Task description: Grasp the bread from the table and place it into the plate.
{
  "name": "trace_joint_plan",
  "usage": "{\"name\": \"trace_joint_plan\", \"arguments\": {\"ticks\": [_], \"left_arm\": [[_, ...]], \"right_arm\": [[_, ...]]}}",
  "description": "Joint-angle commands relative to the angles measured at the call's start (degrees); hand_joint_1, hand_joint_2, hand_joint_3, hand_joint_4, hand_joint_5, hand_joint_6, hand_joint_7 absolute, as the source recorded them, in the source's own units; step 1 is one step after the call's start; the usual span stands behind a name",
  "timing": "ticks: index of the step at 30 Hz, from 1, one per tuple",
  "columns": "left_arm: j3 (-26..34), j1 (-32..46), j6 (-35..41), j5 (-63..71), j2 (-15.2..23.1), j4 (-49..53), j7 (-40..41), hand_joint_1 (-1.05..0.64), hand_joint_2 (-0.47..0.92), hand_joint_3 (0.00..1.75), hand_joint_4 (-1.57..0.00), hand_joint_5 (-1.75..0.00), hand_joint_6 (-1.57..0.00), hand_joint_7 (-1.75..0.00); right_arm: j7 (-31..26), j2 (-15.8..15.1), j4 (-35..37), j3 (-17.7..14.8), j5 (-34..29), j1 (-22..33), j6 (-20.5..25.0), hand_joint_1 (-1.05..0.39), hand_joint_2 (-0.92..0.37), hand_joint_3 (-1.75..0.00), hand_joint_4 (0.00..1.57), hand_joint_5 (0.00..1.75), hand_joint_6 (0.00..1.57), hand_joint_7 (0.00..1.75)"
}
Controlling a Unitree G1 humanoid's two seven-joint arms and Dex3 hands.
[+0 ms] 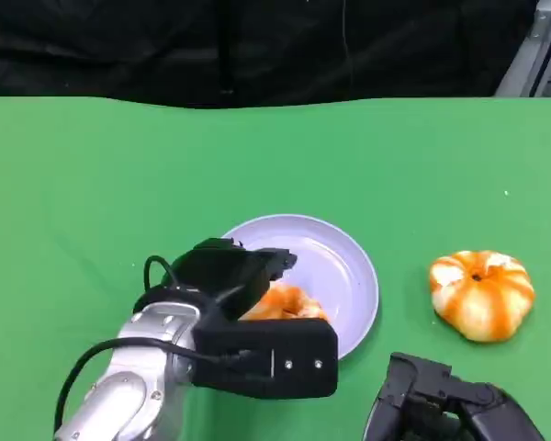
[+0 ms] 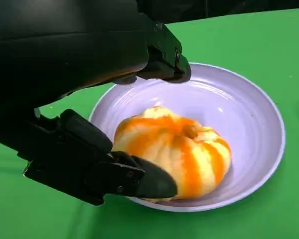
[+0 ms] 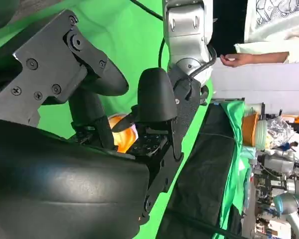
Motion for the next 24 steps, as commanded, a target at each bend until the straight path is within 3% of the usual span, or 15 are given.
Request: {"name": "trace_joint_plan", "arguments": {"ticks": [1, 11, 13, 17, 20, 24], "left_arm": [[-0.1, -0.7, 0.6, 0.9, 1.1, -0.8, -1.2, -0.82, 0.92, 0.43, 0.0, -0.12, -0.18, -0.02], [2.1, 1.5, -1.5, -0.2, 3.3, -4.8, 1.7, -0.77, 0.92, 0.41, -0.03, -0.16, -0.21, -0.04], [3.4, 2.8, -2.5, -1.0, 3.8, -6.5, 3.0, -0.73, 0.92, 0.39, -0.01, -0.27, -0.22, -0.04], [3.8, 3.2, -3.1, -1.0, 3.8, -6.8, 3.2, -0.73, 0.92, 0.39, 0.0, -0.31, -0.22, -0.04], [10.0, 9.0, -5.8, -6.5, 4.7, -14.5, 5.7, -0.68, 0.92, 0.41, 0.0, -0.44, -0.22, -0.04], [11.2, 10.2, -6.9, -7.5, 4.8, -15.8, 5.9, -0.67, 0.92, 0.42, 0.0, -0.48, -0.22, -0.04]], "right_arm": [[-0.1, -0.5, -1.0, 0.0, 0.0, 0.0, 0.3, -0.06, -0.3, -1.4, 0.71, 1.7, 0.7, 1.5], [0.0, -0.4, -0.3, -0.2, 0.2, -0.3, -0.1, -0.06, -0.3, -1.39, 0.7, 1.71, 0.7, 1.51], [-0.1, -0.3, 0.0, -0.1, 0.0, -0.4, -0.5, -0.05, -0.3, -1.39, 0.7, 1.71, 0.7, 1.51], [-0.1, -0.4, 0.1, -0.1, 0.1, -0.4, -0.6, -0.04, -0.3, -1.39, 0.7, 1.7, 0.7, 1.51], [-0.3, -0.2, 0.0, 0.3, -0.2, -0.4, -0.3, -0.06, -0.31, -1.39, 0.7, 1.71, 0.7, 1.51], [-0.4, -0.2, 0.1, 0.4, -0.2, -0.4, -0.2, -0.07, -0.31, -1.38, 0.7, 1.71, 0.7, 1.51]]}}
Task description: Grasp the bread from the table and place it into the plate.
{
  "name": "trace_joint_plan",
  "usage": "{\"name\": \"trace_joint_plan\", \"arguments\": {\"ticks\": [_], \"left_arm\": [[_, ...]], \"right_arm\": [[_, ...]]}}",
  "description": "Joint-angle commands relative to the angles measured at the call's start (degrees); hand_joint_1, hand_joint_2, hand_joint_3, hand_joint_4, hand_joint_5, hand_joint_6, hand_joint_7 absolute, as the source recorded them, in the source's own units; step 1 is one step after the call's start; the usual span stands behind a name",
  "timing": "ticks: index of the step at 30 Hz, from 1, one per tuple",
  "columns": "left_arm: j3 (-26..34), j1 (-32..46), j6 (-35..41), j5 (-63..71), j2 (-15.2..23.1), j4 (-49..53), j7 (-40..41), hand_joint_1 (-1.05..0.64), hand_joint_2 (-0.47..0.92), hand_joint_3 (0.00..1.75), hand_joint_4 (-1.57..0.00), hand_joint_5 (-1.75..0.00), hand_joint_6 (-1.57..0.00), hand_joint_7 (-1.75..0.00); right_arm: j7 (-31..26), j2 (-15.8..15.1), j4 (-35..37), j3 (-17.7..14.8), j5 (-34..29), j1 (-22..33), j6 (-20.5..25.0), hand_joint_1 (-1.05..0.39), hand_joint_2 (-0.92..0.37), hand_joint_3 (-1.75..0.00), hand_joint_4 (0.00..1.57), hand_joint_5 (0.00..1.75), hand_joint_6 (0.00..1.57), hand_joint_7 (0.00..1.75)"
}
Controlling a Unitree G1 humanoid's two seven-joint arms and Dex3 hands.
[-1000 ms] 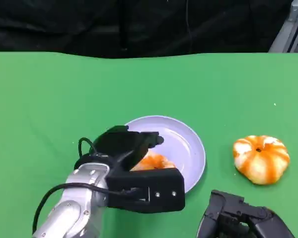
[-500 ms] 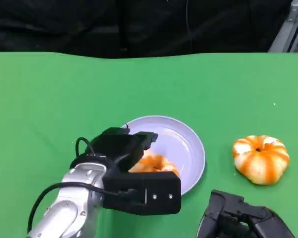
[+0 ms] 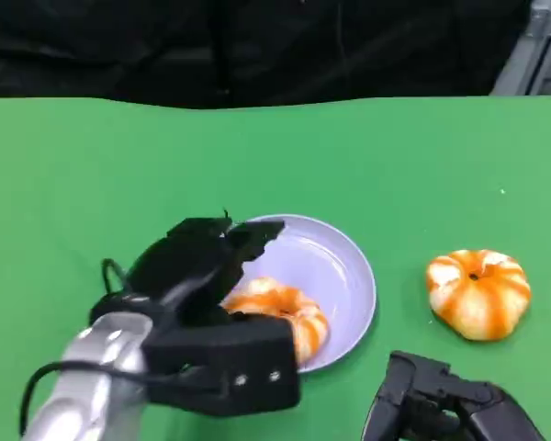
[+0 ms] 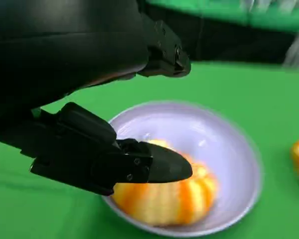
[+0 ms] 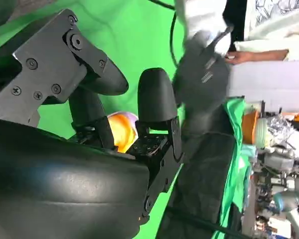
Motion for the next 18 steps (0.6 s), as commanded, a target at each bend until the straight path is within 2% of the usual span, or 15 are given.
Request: {"name": "trace_joint_plan", "arguments": {"ticks": [1, 3, 4, 5, 6, 7, 8, 10, 11, 13, 16, 17, 18], "left_arm": [[6.0, 6.0, -1.8, -7.6, -0.3, -6.6, 0.8, -0.65, 0.92, 0.4, -0.04, -0.51, -0.25, -0.06], [12.9, 14.1, -4.2, -19.0, -2.5, -15.1, 0.8, -0.58, 0.92, 0.33, -0.06, -0.86, -0.36, -0.12], [14.6, 16.3, -4.8, -22.1, -2.9, -17.3, 0.7, -0.55, 0.92, 0.33, -0.07, -0.98, -0.4, -0.15], [15.1, 17.0, -5.1, -23.1, -2.8, -17.9, 0.6, -0.54, 0.92, 0.32, -0.07, -1.02, -0.41, -0.16], [16.5, 19.7, -7.4, -25.8, -3.3, -18.7, 1.2, -0.53, 0.92, 0.32, -0.08, -1.04, -0.42, -0.17], [17.5, 21.7, -9.2, -27.7, -3.6, -19.3, 1.6, -0.48, 0.92, 0.33, -0.18, -1.07, -0.51, -0.23], [18.2, 23.1, -10.5, -29.1, -3.7, -19.6, 1.9, -0.46, 0.92, 0.33, -0.22, -1.08, -0.54, -0.25], [18.7, 24.0, -11.7, -30.3, -3.7, -19.7, 2.0, -0.45, 0.92, 0.33, -0.26, -1.09, -0.57, -0.27], [19.5, 26.7, -15.2, -32.6, -4.5, -19.7, 2.8, -0.45, 0.92, 0.33, -0.26, -1.09, -0.57, -0.27], [20.6, 30.2, -20.0, -35.6, -5.6, -19.5, 3.7, -0.35, 0.92, 0.32, -0.45, -1.11, -0.71, -0.36], [21.0, 31.1, -22.4, -36.5, -5.8, -18.8, 3.8, -0.32, 0.92, 0.32, -0.5, -1.1, -0.74, -0.39], [21.6, 35.2, -25.2, -38.3, -7.7, -19.9, 5.2, -0.32, 0.92, 0.32, -0.5, -1.1, -0.74, -0.39], [22.0, 38.6, -27.6, -39.9, -9.2, -20.7, 6.3, -0.18, 0.75, 0.69, -0.66, -1.26, -0.81, -0.74]], "right_arm": [[-0.4, -0.3, -0.2, 0.2, -0.4, 0.0, -0.2, -0.07, -0.31, -1.38, 0.7, 1.71, 0.7, 1.51], [-0.6, -0.3, -0.1, 0.5, -0.9, -0.2, -0.3, -0.06, -0.31, -1.38, 0.7, 1.71, 0.69, 1.51], [-0.6, -0.2, -0.1, 0.6, -1.0, -0.2, -0.3, -0.06, -0.31, -1.38, 0.69, 1.7, 0.69, 1.51], [-0.7, -0.3, -0.1, 0.7, -1.1, -0.2, -0.3, -0.06, -0.31, -1.38, 0.69, 1.7, 0.69, 1.5], [-0.6, -0.2, -0.2, 0.7, -0.7, -0.1, 0.0, -0.06, -0.31, -1.38, 0.69, 1.7, 0.69, 1.5], [-0.6, -0.2, -0.3, 0.7, -0.4, 0.0, 0.2, -0.05, -0.31, -1.38, 0.69, 1.71, 0.69, 1.5], [-0.7, -0.1, -0.3, 0.8, -0.2, 0.0, 0.4, -0.04, -0.31, -1.39, 0.69, 1.71, 0.69, 1.5], [-0.7, -0.2, -0.4, 0.8, -0.1, 0.0, 0.5, -0.04, -0.31, -1.39, 0.69, 1.72, 0.69, 1.51], [-0.7, -0.3, -0.4, 0.7, -0.1, 0.1, 0.4, -0.03, -0.31, -1.39, 0.69, 1.72, 0.69, 1.51], [-0.6, -0.4, -0.4, 0.6, 0.0, 0.2, 0.2, -0.04, -0.31, -1.38, 0.69, 1.71, 0.69, 1.51], [-0.5, -0.4, -0.4, 0.6, 0.0, 0.3, 0.1, -0.05, -0.32, -1.37, 0.69, 1.71, 0.69, 1.51], [-0.5, -0.4, -0.3, 0.5, -0.1, 0.2, 0.0, -0.05, -0.32, -1.37, 0.69, 1.71, 0.69, 1.51], [-0.5, -0.5, -0.2, 0.4, -0.2, 0.2, 0.0, -0.05, -0.32, -1.37, 0.69, 1.71, 0.69, 1.5]]}}
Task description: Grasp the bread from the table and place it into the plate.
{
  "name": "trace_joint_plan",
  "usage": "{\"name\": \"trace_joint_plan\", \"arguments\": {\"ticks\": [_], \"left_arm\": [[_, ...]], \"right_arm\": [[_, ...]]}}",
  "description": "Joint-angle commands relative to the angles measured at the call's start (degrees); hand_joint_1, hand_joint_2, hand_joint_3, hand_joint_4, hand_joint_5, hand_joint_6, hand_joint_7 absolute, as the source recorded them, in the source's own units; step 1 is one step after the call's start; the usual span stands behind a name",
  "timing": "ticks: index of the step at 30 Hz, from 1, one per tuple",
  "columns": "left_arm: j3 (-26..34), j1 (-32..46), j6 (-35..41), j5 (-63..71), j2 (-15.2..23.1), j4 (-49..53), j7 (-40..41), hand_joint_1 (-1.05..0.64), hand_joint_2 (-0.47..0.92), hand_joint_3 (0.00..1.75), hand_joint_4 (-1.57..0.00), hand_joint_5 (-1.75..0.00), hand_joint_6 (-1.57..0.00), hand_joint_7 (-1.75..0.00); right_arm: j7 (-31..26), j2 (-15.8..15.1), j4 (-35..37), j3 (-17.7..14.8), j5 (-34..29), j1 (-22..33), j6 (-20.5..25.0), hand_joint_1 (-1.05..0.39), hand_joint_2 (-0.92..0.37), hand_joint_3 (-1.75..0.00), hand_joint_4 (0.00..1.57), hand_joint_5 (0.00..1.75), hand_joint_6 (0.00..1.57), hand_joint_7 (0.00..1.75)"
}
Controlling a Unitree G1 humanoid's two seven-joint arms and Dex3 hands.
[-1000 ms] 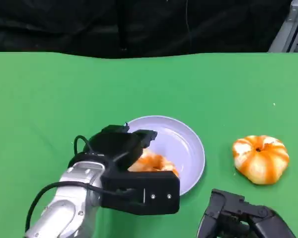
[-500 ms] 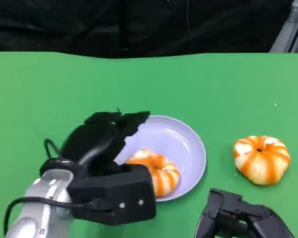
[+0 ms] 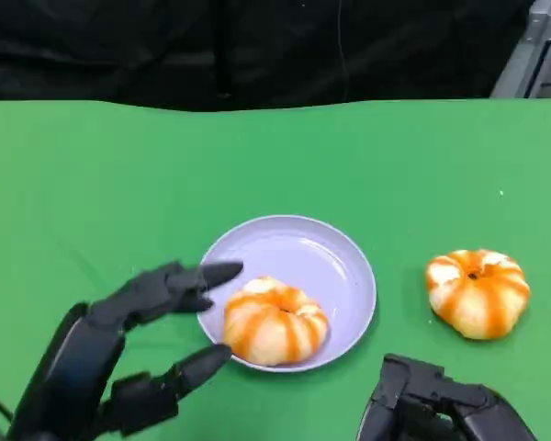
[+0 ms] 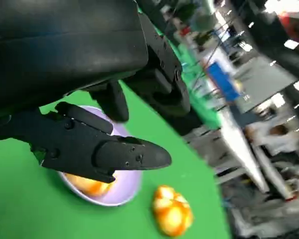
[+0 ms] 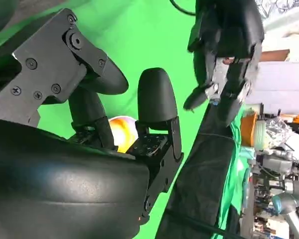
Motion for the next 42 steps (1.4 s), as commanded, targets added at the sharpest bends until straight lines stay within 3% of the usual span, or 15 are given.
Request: {"name": "trace_joint_plan", "arguments": {"ticks": [1, 2, 4, 9, 18, 21, 42], "left_arm": [[2.2, 10.6, -8.4, -5.4, -4.5, -2.1, 4.2, -0.12, 0.62, 0.95, -0.72, -1.34, -0.81, -0.94], [2.3, 12.5, -9.8, -6.3, -5.3, -2.1, 4.6, -0.06, 0.53, 1.17, -0.79, -1.47, -0.81, -1.17], [2.3, 13.6, -12.0, -6.7, -5.7, -0.7, 4.5, -0.01, 0.44, 1.36, -0.84, -1.63, -0.8, -1.43], [1.4, 14.6, -13.9, -8.1, -6.6, 2.4, 4.1, 0.0, 0.36, 1.51, -0.88, -1.74, -0.78, -1.59], [0.5, 14.4, -16.7, -8.7, -6.4, 5.7, 3.4, -0.02, 0.39, 1.46, -0.94, -1.74, -0.82, -1.56], [0.1, 13.9, -18.0, -7.6, -6.5, 7.1, 3.7, -0.06, 0.43, 1.33, -0.95, -1.71, -0.85, -1.54], [0.4, 12.4, -17.2, -9.5, -5.4, 8.0, 3.2, -0.05, 0.37, 1.41, -0.95, -1.68, -0.86, -1.51]], "right_arm": [[0.0, -0.5, -0.2, -0.7, 0.4, 0.0, -0.1, -0.05, -0.32, -1.37, 0.69, 1.71, 0.69, 1.5], [0.1, -0.6, -0.2, -0.9, 0.6, -0.1, -0.1, -0.05, -0.32, -1.36, 0.69, 1.7, 0.69, 1.5], [0.4, -0.7, 0.1, -1.5, 1.0, -0.2, -0.4, -0.06, -0.32, -1.36, 0.69, 1.7, 0.69, 1.5], [1.2, -1.1, 0.7, -3.0, 1.9, -0.4, -1.0, -0.04, -0.32, -1.36, 0.69, 1.69, 0.7, 1.49], [2.0, -1.4, 1.2, -4.4, 2.7, -0.4, -1.4, -0.04, -0.32, -1.37, 0.7, 1.69, 0.7, 1.48], [2.5, -1.6, 1.6, -5.2, 3.1, -0.7, -1.7, -0.04, -0.32, -1.37, 0.7, 1.68, 0.69, 1.48], [2.4, -1.3, 2.8, -4.8, 2.7, -1.7, -2.4, -0.05, -0.35, -1.34, 0.69, 1.69, 0.69, 1.48]]}}
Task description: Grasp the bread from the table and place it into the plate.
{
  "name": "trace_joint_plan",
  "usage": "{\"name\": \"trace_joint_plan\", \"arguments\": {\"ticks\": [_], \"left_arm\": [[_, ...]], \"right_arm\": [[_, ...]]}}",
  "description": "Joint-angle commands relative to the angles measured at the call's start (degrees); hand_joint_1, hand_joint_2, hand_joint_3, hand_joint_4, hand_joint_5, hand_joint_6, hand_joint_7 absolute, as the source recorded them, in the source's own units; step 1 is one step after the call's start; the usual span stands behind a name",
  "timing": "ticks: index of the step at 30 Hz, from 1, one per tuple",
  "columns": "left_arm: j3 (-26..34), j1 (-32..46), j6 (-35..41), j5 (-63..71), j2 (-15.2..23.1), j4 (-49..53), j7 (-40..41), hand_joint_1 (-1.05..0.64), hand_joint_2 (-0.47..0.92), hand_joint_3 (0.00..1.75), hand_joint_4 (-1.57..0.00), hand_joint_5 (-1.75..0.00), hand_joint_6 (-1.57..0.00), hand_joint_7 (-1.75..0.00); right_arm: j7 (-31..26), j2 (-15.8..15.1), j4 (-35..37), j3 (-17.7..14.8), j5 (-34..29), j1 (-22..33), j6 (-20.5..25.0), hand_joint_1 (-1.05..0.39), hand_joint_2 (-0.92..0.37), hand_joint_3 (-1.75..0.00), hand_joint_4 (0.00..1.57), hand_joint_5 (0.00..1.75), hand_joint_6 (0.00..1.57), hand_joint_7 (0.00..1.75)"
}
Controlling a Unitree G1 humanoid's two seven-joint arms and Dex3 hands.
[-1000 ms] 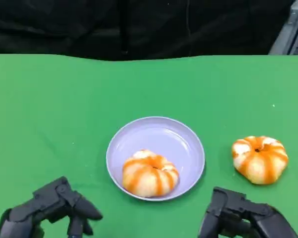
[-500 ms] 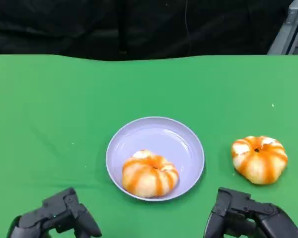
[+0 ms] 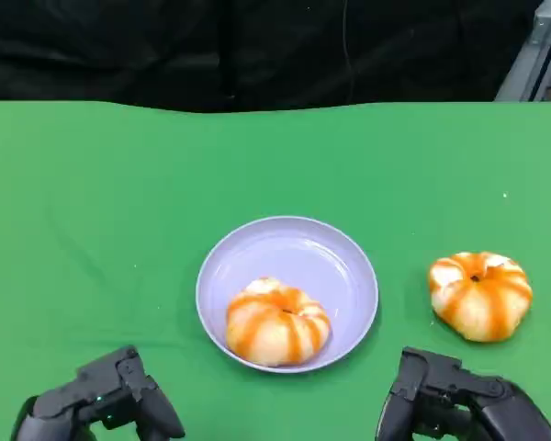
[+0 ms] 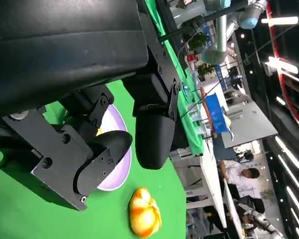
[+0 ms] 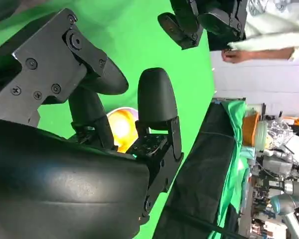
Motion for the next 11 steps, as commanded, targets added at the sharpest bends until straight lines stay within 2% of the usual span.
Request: {"name": "trace_joint_plan", "arguments": {"ticks": [1, 5, 11], "left_arm": [[0.5, 0.0, -0.2, -0.6, 0.7, -0.2, -0.3, -0.05, 0.37, 1.41, -0.95, -1.68, -0.86, -1.5], [0.6, -0.3, -0.4, -0.2, 0.7, -0.1, 0.0, -0.06, 0.38, 1.38, -0.94, -1.67, -0.85, -1.51], [0.3, 0.0, -0.1, -0.4, 0.7, -0.5, -0.2, -0.04, 0.37, 1.43, -0.93, -1.66, -0.84, -1.51]], "right_arm": [[-0.1, -0.2, -0.2, -0.3, 0.4, -0.1, 0.0, -0.04, -0.35, -1.34, 0.69, 1.69, 0.69, 1.48], [-0.2, -0.2, -0.7, -0.2, 0.1, -0.1, 0.7, -0.04, -0.34, -1.35, 0.68, 1.69, 0.69, 1.48], [0.0, -0.6, -1.4, -0.4, 0.4, 0.1, 1.1, -0.04, -0.34, -1.35, 0.68, 1.69, 0.68, 1.49]]}}
